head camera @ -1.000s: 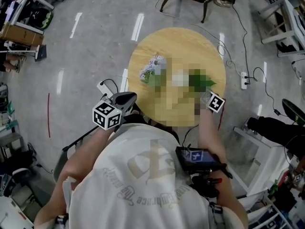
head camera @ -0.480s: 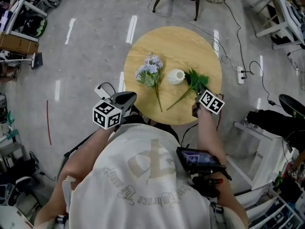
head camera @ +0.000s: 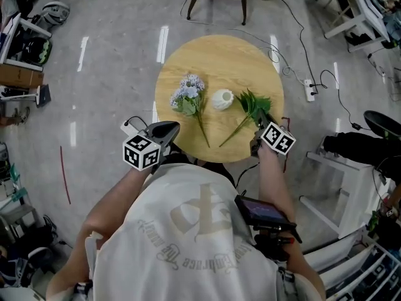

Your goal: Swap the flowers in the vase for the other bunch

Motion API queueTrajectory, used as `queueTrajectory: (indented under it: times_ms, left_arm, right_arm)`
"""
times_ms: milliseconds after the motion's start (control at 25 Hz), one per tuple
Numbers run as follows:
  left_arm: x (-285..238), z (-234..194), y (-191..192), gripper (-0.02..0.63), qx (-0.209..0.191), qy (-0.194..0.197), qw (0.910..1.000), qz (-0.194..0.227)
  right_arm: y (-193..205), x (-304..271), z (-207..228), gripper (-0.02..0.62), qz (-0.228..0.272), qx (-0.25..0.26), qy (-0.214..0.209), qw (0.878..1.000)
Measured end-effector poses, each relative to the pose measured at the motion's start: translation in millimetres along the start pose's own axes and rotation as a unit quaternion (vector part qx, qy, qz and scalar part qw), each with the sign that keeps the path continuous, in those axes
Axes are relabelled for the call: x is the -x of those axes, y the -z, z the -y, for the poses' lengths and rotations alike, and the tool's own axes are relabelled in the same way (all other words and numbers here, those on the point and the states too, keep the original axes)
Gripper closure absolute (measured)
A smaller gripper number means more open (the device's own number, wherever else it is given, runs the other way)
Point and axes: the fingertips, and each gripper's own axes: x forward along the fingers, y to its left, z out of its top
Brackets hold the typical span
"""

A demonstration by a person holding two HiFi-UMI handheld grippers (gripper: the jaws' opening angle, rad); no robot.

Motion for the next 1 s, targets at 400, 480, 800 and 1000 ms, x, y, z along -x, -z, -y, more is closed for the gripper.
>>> queueTrajectory:
  times_ms: [400,480,800,1000]
  left_arm:
    - [-9,5,-6,0.589,-0.015,0.025,0.9996,-0.001]
    - [-11,5,-9,0.591,-0.016,0.028,0.9995,-0.001]
    - [-21,10,-14,0.591,-0.021,0.047,0.9987,0.003]
    - [-21,10,-16,0.591,-0.022,0.057,0.9981,0.004]
  right_arm:
    - [-20,31,-17,0.575,0.042,0.01,-0.019,0.999]
    - [-25,35,-22,0.575,0.048,0.016,-0.024,0.998]
    - [-42,54,-39,0.577,0.071,0.034,-0.047,0.996]
    - [-56,67,-55,0.577,0.093,0.047,-0.068,0.992]
